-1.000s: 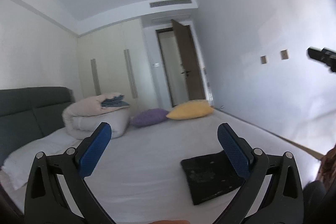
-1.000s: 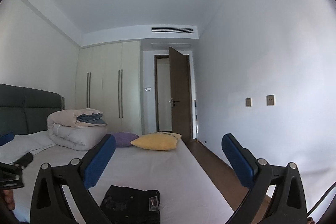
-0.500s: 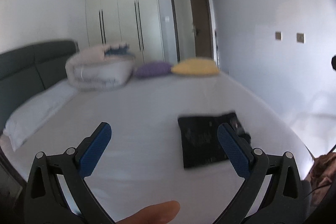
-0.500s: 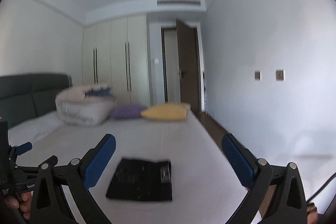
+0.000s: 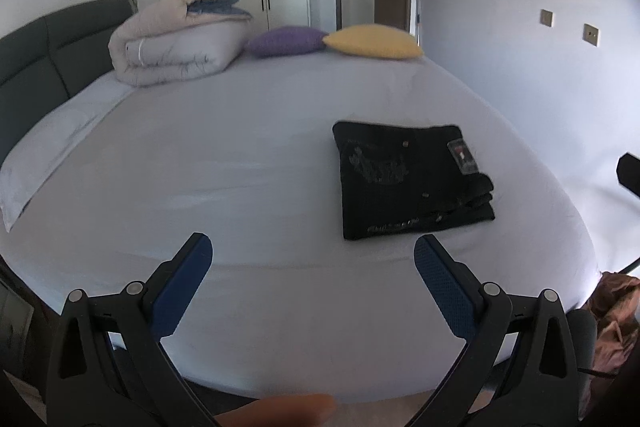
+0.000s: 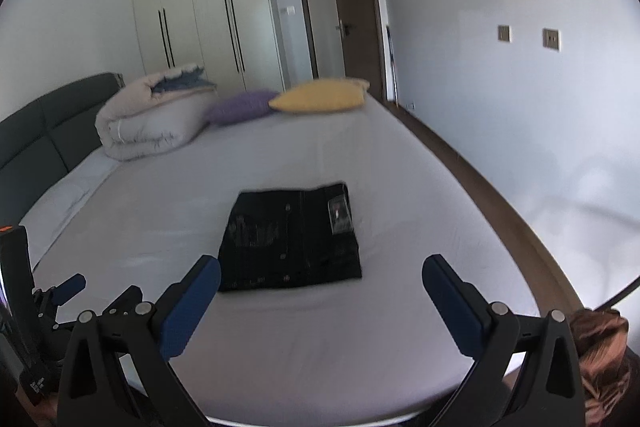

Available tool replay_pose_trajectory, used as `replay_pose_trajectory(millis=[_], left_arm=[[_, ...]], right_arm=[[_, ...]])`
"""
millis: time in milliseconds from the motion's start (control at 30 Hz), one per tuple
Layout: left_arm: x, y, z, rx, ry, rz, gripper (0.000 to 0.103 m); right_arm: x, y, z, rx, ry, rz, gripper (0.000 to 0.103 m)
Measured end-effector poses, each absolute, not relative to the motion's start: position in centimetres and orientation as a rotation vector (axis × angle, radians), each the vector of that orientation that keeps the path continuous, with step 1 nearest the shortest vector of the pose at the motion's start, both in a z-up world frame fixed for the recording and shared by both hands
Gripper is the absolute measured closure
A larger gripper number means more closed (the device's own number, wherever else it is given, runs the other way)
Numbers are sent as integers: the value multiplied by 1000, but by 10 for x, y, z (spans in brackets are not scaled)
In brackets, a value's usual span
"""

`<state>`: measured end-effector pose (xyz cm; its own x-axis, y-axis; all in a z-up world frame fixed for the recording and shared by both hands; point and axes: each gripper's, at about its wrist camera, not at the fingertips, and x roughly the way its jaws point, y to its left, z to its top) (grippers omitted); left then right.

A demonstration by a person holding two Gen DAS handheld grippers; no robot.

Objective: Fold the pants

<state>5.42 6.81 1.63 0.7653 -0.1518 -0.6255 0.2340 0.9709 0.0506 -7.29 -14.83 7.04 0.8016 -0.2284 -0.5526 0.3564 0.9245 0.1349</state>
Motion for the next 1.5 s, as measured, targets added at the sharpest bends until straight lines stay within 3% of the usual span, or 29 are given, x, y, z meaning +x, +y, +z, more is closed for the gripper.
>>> replay_pose_trajectory(millis=[567, 1500], left_arm=[[76, 72, -12, 115, 735, -211, 0], [79, 68, -27, 108, 767, -227, 0]], right_arm=[[-50, -142, 34, 226, 698, -327, 0], [-50, -139, 21, 241, 745, -316, 0]])
